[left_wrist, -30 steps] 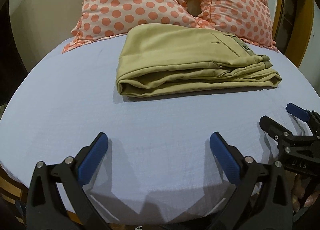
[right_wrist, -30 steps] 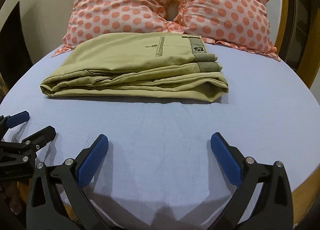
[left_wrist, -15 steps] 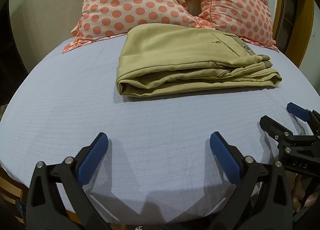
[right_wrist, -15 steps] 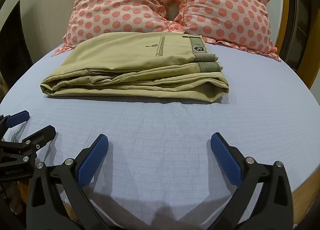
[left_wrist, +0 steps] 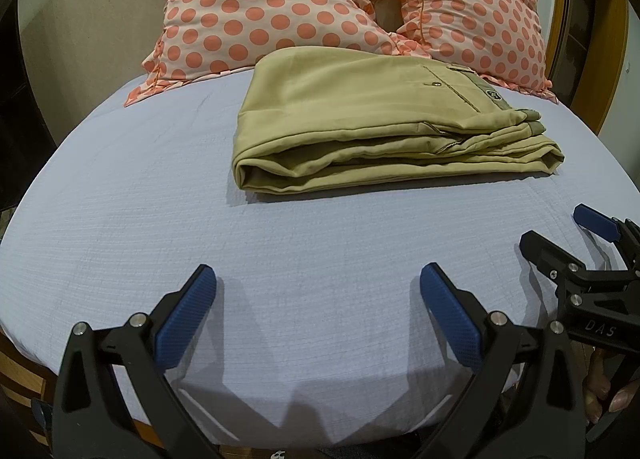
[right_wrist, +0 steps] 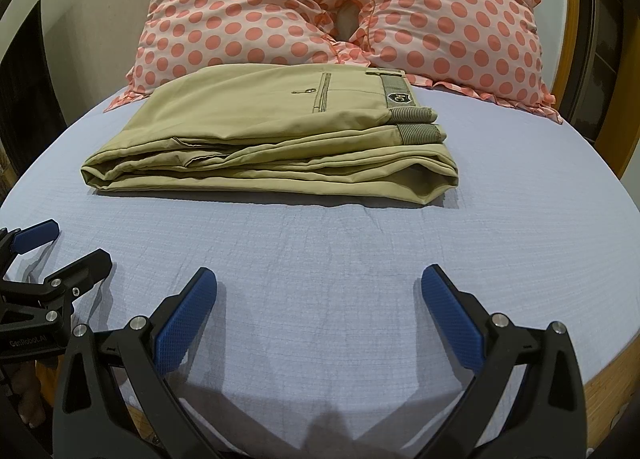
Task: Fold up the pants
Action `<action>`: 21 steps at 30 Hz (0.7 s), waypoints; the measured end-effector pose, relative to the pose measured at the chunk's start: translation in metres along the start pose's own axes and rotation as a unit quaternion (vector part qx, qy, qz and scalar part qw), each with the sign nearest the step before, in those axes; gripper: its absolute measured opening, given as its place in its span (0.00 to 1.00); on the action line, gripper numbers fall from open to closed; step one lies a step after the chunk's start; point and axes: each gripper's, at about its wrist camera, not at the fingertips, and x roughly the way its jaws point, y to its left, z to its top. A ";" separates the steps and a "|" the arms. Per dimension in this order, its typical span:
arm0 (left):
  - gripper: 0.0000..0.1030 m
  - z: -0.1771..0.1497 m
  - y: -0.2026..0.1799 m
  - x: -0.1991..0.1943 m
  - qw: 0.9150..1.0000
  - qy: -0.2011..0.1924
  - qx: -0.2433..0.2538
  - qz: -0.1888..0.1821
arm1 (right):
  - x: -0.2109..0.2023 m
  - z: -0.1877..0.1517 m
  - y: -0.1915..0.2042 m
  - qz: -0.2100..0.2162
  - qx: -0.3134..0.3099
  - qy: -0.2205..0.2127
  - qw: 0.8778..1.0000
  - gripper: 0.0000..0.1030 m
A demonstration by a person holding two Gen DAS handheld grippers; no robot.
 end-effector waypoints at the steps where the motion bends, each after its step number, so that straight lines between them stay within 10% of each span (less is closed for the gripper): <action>1: 0.98 0.000 0.000 0.000 1.000 0.000 0.000 0.000 | 0.000 0.000 0.000 0.000 0.000 0.000 1.000 0.99; 21: 0.98 0.001 0.004 0.002 1.000 0.006 -0.001 0.000 | -0.001 0.000 0.000 0.000 0.000 -0.001 1.000 0.99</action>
